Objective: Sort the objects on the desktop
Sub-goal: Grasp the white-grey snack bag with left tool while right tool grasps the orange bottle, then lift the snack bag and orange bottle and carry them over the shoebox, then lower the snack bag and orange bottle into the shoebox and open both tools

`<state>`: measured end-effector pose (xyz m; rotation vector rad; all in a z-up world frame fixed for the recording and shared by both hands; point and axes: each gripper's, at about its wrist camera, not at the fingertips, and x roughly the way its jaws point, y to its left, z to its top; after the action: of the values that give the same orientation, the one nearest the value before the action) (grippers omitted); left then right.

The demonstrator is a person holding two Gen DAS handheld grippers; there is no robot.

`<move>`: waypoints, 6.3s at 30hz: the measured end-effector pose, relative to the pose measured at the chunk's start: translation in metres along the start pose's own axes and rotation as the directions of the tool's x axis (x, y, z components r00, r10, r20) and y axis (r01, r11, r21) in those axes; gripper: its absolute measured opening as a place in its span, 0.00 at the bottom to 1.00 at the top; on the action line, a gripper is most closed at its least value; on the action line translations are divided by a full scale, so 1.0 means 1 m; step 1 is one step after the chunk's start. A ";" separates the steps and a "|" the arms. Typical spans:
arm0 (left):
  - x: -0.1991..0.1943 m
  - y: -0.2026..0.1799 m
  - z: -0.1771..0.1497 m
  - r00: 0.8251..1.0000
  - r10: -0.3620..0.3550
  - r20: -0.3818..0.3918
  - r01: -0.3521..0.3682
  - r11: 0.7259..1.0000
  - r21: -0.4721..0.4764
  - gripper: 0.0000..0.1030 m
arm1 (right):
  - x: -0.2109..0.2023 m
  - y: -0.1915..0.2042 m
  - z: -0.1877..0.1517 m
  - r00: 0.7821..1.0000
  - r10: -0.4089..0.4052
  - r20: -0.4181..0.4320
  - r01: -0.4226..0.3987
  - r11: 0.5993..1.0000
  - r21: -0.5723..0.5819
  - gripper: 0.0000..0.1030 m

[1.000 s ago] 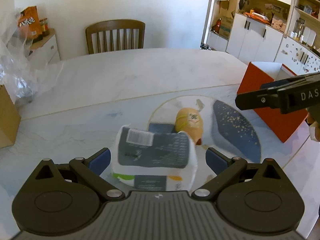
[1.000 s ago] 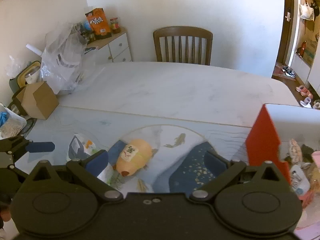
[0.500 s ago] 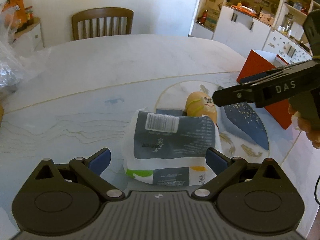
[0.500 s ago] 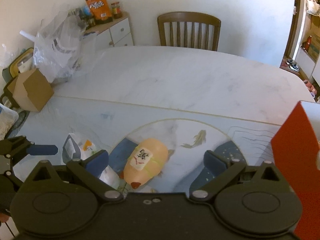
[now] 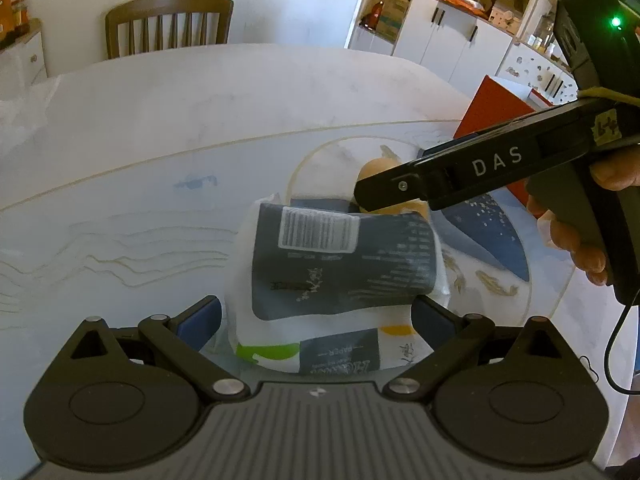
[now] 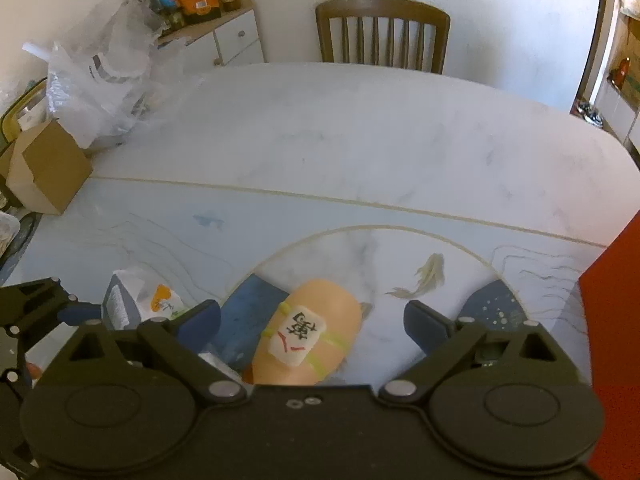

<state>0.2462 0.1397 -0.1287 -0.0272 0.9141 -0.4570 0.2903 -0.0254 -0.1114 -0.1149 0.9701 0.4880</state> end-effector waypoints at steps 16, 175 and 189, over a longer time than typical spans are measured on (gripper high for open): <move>0.009 -0.020 -0.007 1.000 0.028 0.007 -0.028 0.995 0.100 0.90 | 0.023 -0.008 -0.008 0.998 0.017 -0.058 -0.011 0.995 0.097 0.79; 0.144 -0.321 0.191 0.997 0.015 -0.070 -0.006 0.991 0.132 0.20 | -0.116 -0.327 -0.084 0.991 -0.127 -0.041 0.129 0.990 0.050 0.45; 0.129 -0.319 0.189 0.999 0.037 -0.039 -0.031 0.990 0.141 0.68 | -0.125 -0.323 -0.086 0.991 -0.136 -0.017 0.136 0.990 0.029 0.65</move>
<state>0.3406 -0.2315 -0.0408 0.1263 0.9198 -0.4907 0.3104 -0.3813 -0.0973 -0.1568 0.9767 0.3473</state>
